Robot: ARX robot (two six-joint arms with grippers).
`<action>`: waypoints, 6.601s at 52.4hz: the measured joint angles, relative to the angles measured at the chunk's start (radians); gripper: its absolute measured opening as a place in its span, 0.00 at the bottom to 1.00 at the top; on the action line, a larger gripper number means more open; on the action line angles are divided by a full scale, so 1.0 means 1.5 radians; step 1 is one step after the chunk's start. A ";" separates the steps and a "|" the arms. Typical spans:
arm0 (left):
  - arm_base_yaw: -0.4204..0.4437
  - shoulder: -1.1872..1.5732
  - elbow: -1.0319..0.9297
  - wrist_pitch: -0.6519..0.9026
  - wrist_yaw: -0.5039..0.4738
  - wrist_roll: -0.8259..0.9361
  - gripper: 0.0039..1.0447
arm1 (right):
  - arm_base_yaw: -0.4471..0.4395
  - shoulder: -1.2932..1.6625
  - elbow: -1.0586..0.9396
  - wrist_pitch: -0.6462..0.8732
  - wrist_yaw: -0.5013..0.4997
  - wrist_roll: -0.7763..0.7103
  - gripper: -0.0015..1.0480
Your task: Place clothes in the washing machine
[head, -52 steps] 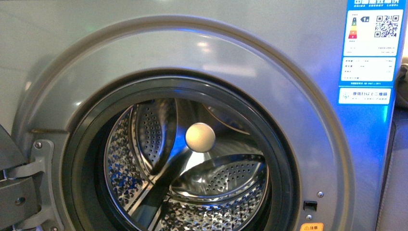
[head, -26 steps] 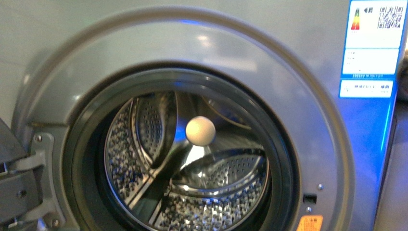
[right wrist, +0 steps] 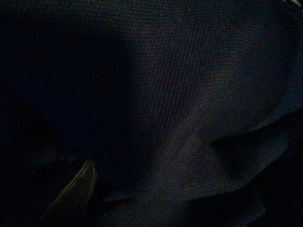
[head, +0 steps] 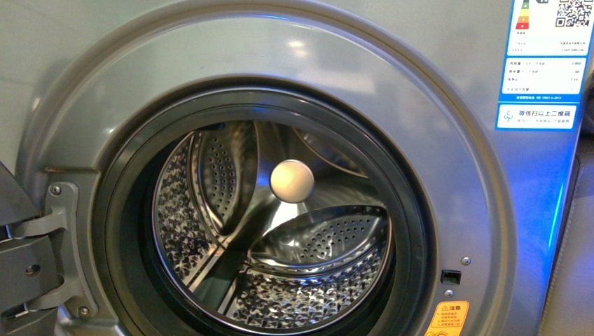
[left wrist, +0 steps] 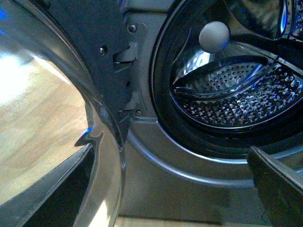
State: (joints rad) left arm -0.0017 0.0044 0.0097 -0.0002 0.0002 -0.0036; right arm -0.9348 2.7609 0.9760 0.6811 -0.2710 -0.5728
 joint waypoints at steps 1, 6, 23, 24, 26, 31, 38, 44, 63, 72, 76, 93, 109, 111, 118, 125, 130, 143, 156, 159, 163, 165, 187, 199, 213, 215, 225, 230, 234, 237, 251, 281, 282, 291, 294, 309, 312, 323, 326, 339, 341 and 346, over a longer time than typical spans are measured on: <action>0.000 0.000 0.000 0.000 0.000 0.000 0.94 | 0.001 0.006 0.003 0.001 0.000 -0.001 0.93; 0.000 0.000 0.000 0.000 0.000 0.000 0.94 | 0.001 0.023 0.015 0.003 0.002 -0.005 0.93; 0.000 0.000 0.000 0.000 0.000 0.000 0.94 | 0.001 0.072 0.054 0.004 0.001 -0.017 0.93; 0.000 0.000 0.000 0.000 0.000 0.000 0.94 | 0.001 0.075 0.056 0.005 0.000 -0.018 0.93; 0.000 0.000 0.000 0.000 0.000 0.000 0.94 | 0.001 0.079 0.059 0.006 -0.001 -0.020 0.93; 0.000 0.000 0.000 0.000 0.000 0.000 0.94 | 0.000 0.091 0.069 0.005 -0.006 -0.021 0.93; 0.000 0.000 0.000 0.000 0.000 0.000 0.94 | -0.003 0.103 0.083 -0.002 -0.013 -0.023 0.93; 0.000 0.000 0.000 0.000 0.000 0.000 0.94 | -0.007 0.113 0.094 -0.009 -0.019 -0.023 0.93; 0.000 0.000 0.000 0.000 0.000 0.000 0.94 | -0.028 0.138 0.120 -0.029 -0.025 -0.040 0.93; 0.000 0.000 0.000 0.000 0.000 0.000 0.94 | -0.040 0.140 0.130 -0.057 -0.027 -0.048 0.86; 0.000 0.000 0.000 0.000 0.000 0.000 0.94 | -0.045 0.140 0.134 -0.060 -0.025 -0.047 0.77; 0.000 0.000 0.000 0.000 0.000 0.000 0.94 | -0.056 0.075 0.076 -0.065 -0.049 0.031 0.29; 0.000 0.000 0.000 0.000 0.000 0.000 0.94 | -0.089 -0.195 -0.062 -0.088 -0.150 0.089 0.13; 0.000 0.000 0.000 0.000 0.000 0.000 0.94 | -0.092 -0.245 -0.081 -0.091 -0.169 0.091 0.13; 0.000 0.000 0.000 0.000 0.000 0.000 0.94 | -0.096 -0.410 -0.139 -0.116 -0.237 0.101 0.12; 0.000 0.000 0.000 0.000 0.000 0.000 0.94 | -0.096 -0.575 -0.180 -0.163 -0.315 0.119 0.12; 0.000 0.000 0.000 0.000 0.000 0.000 0.94 | -0.096 -0.697 -0.191 -0.194 -0.369 0.140 0.12; 0.000 0.000 0.000 0.000 0.000 0.000 0.94 | -0.076 -0.899 -0.128 -0.186 -0.434 0.251 0.12; 0.000 0.000 0.000 0.000 0.000 0.000 0.94 | -0.027 -0.977 0.050 -0.141 -0.443 0.418 0.12; 0.000 0.000 0.000 0.000 0.000 0.000 0.94 | -0.010 -0.992 0.085 -0.139 -0.443 0.446 0.12; 0.000 0.000 0.000 0.000 0.000 0.000 0.94 | 0.018 -1.010 0.136 -0.137 -0.436 0.483 0.12; 0.000 0.000 0.000 0.000 0.000 0.000 0.94 | 0.035 -1.019 0.168 -0.137 -0.426 0.499 0.12; 0.000 0.000 0.000 0.000 0.000 0.000 0.94 | 0.344 -1.086 0.411 -0.353 -0.287 0.498 0.12; 0.000 0.000 0.000 0.000 0.000 0.000 0.94 | 0.585 -1.089 0.422 -0.456 -0.165 0.422 0.12; 0.000 0.000 0.000 0.000 0.000 0.000 0.94 | 0.835 -1.083 0.417 -0.482 -0.030 0.338 0.12; 0.000 0.000 0.000 0.000 0.000 0.000 0.94 | 0.866 -1.079 0.415 -0.482 -0.013 0.329 0.12; 0.000 0.000 0.000 0.000 0.000 0.000 0.94 | 0.935 -1.052 0.403 -0.463 0.024 0.303 0.12; 0.000 0.000 0.000 0.000 0.000 0.000 0.94 | 0.944 -1.039 0.389 -0.445 0.036 0.294 0.12; 0.000 0.000 0.000 0.000 0.000 0.000 0.94 | 0.945 -1.038 0.385 -0.445 0.038 0.292 0.12; 0.000 0.000 0.000 0.000 0.000 0.000 0.94 | 0.945 -1.038 0.385 -0.445 0.039 0.291 0.12; 0.000 0.000 0.000 0.000 0.000 0.000 0.94 | 0.945 -1.038 0.385 -0.443 0.040 0.291 0.12; 0.206 0.186 0.038 0.264 0.371 -0.168 0.94 | 0.946 -1.038 0.385 -0.442 0.040 0.291 0.12; 0.214 0.199 0.047 0.277 0.377 -0.173 0.94 | 0.946 -1.038 0.385 -0.442 0.040 0.291 0.12; 0.245 0.268 0.148 0.352 0.433 -0.209 0.94 | 0.946 -1.038 0.385 -0.442 0.040 0.291 0.12; 0.244 0.283 0.176 0.371 0.449 -0.225 0.94 | 0.946 -1.038 0.385 -0.442 0.040 0.291 0.12; 0.164 0.370 0.312 0.478 0.496 -0.286 0.94 | 0.946 -1.038 0.385 -0.442 0.040 0.291 0.12; 0.134 0.404 0.347 0.517 0.525 -0.315 0.94 | 0.946 -1.038 0.385 -0.442 0.040 0.291 0.12; 0.061 0.480 0.398 0.601 0.577 -0.360 0.94 | 0.946 -1.038 0.385 -0.442 0.040 0.291 0.12; 0.041 0.496 0.407 0.624 0.590 -0.371 0.94 | 0.946 -1.038 0.385 -0.442 0.040 0.291 0.12; -0.079 0.536 0.465 0.482 0.550 -0.264 0.94 | 0.946 -1.038 0.385 -0.442 0.040 0.291 0.12; -0.097 0.546 0.477 0.455 0.537 -0.238 0.94 | 0.946 -1.038 0.385 -0.442 0.040 0.291 0.12; -0.142 0.581 0.509 0.396 0.497 -0.162 0.94 | 0.946 -1.038 0.385 -0.442 0.040 0.291 0.12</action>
State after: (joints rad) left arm -0.2153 0.8764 0.7734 0.5941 0.7456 -0.2466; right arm 0.4839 1.2041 1.5536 0.0177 -0.2108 -0.1368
